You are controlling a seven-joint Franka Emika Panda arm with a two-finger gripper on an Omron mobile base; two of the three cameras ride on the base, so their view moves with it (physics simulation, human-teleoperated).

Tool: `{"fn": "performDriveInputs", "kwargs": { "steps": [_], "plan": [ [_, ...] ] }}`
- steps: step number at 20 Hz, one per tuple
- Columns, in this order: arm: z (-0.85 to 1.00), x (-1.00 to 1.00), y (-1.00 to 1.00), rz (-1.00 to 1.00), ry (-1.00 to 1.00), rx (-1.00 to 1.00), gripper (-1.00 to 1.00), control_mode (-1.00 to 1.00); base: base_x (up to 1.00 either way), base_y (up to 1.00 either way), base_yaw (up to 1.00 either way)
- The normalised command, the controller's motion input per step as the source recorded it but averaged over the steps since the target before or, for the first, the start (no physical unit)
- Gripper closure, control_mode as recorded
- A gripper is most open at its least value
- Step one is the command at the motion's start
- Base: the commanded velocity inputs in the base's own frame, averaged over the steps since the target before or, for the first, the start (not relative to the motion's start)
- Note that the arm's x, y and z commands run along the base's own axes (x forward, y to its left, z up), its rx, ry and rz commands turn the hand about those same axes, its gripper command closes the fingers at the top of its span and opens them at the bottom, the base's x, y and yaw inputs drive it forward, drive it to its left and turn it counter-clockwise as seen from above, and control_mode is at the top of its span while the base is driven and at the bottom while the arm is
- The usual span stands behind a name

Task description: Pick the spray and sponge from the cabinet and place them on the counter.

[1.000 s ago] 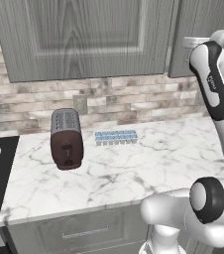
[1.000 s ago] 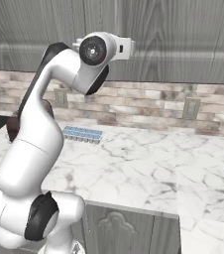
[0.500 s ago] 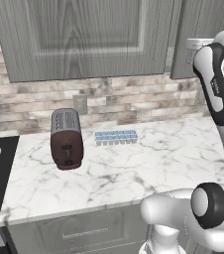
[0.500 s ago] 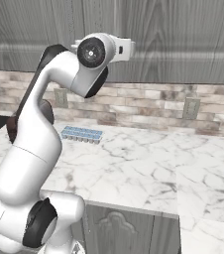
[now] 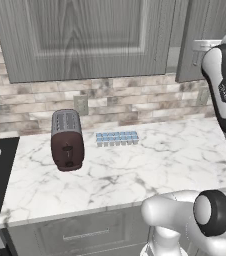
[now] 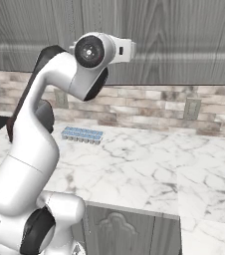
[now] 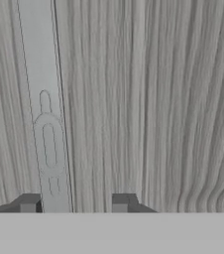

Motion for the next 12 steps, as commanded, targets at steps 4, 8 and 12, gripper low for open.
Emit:
{"fn": "performDriveInputs", "kwargs": {
  "steps": [4, 8, 12],
  "plan": [
    [0.00, -0.50, -1.00, 0.00, 0.00, 0.00, 1.00, -1.00, 0.00, 0.00, 0.00],
    [0.00, -0.54, -1.00, 0.00, 0.00, 0.00, 1.00, -1.00, 0.00, 0.00, 0.00],
    [0.00, -0.52, -1.00, 0.00, 0.00, 0.00, 1.00, -1.00, 0.00, 0.00, 0.00]
  ]
}}
